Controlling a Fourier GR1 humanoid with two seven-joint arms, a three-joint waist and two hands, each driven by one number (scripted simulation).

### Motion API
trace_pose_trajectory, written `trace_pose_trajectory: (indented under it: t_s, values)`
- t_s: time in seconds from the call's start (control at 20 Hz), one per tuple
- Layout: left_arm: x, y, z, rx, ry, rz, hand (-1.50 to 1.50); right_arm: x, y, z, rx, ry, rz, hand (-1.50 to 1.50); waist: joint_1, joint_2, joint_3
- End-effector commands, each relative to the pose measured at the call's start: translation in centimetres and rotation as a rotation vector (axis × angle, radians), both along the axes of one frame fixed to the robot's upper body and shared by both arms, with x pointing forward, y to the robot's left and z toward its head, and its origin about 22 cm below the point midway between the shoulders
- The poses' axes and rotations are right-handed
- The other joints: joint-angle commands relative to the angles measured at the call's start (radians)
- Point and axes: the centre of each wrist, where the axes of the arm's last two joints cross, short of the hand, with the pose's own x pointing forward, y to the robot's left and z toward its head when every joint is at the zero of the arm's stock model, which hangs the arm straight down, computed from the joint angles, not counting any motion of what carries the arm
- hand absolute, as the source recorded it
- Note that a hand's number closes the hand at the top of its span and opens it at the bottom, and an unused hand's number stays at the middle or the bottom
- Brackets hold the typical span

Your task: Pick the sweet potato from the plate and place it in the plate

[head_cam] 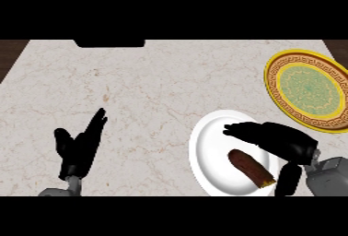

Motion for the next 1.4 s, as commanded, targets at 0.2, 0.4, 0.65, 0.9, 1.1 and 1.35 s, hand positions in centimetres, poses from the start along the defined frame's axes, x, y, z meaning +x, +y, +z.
trace_pose_trajectory:
  t_s: [0.2,0.4,0.65,0.9,1.1,1.35]
  values:
    - [-1.3,-0.1,-0.8,-0.013,0.055,0.007,0.00,0.9,1.9,-1.6,-0.041,0.013,0.015,-1.50,0.004,0.007,-0.008]
    - [0.0,-0.1,-0.8,-0.007,0.066,0.025,0.00,-0.2,0.9,-3.7,-0.065,0.012,0.043,-1.50,0.000,0.007,-0.008]
    - [0.0,0.3,-0.8,-0.032,0.078,-0.022,0.00,0.3,2.0,-3.9,-0.112,-0.048,0.169,1.50,0.002,0.008,-0.008]
    - [-1.4,-0.1,-0.6,-0.003,0.053,0.001,0.00,-0.7,3.5,-4.7,-0.097,-0.077,0.149,1.50,0.000,0.006,-0.008]
    - [-0.1,0.1,-0.1,0.002,0.060,-0.003,0.00,2.3,2.9,-4.8,-0.100,-0.135,-0.131,1.50,0.001,0.010,-0.008]
    - [-0.7,0.7,0.2,0.005,0.028,0.023,0.00,4.5,-0.4,-3.8,-0.159,-0.228,-0.744,1.50,-0.040,0.017,-0.014]
